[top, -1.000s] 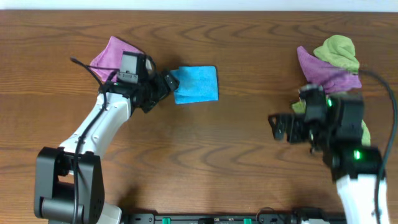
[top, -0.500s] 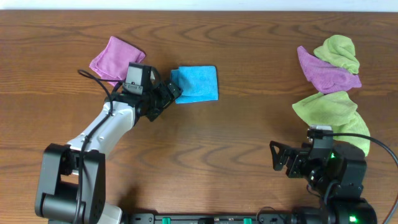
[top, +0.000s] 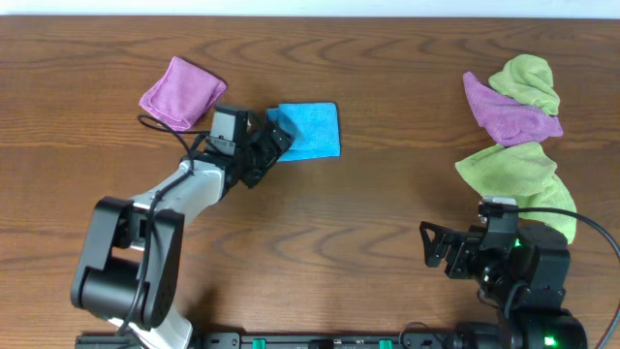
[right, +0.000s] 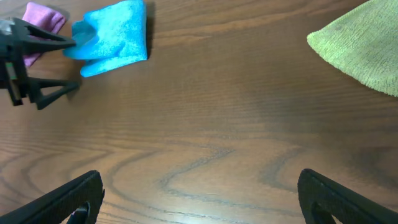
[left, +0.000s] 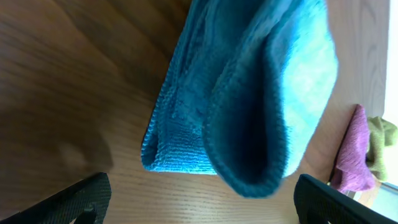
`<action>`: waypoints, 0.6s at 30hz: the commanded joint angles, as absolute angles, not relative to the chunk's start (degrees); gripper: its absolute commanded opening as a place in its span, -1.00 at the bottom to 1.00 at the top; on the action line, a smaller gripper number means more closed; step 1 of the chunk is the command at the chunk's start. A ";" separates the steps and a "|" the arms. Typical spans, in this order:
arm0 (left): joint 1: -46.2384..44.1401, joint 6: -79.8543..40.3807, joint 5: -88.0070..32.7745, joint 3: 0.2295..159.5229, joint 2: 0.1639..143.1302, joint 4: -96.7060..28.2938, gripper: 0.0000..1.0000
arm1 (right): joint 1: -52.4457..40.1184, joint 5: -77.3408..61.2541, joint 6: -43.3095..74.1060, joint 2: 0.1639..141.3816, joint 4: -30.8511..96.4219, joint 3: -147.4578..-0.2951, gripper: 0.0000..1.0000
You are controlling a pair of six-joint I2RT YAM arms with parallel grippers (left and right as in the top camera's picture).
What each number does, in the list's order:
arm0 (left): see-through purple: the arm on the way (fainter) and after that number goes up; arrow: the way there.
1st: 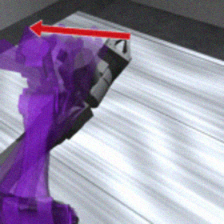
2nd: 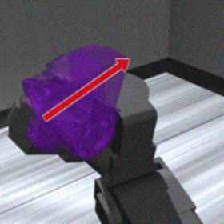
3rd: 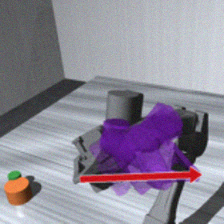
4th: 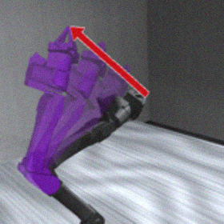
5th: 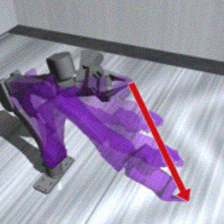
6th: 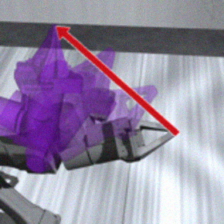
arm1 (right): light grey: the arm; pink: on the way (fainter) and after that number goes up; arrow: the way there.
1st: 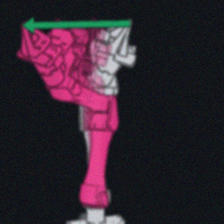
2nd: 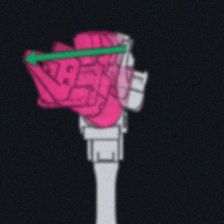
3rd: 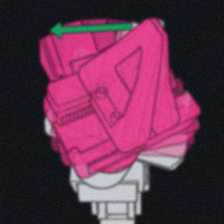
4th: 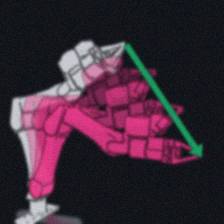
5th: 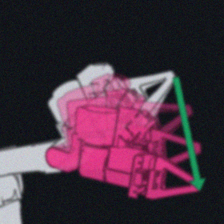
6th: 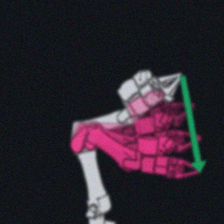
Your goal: Fold the cloth
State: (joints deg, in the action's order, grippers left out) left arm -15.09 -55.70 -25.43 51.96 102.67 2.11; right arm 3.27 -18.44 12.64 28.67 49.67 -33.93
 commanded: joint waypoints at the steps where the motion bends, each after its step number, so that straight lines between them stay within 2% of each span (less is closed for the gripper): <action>1: -15.18 -57.49 -23.88 51.57 104.33 2.46 0.90 | 3.77 -18.85 13.45 28.49 49.76 -33.52 0.99; 18: -18.28 -61.76 -19.16 51.57 108.68 9.72 0.90 | 3.77 -18.85 13.45 28.49 49.76 -33.52 0.99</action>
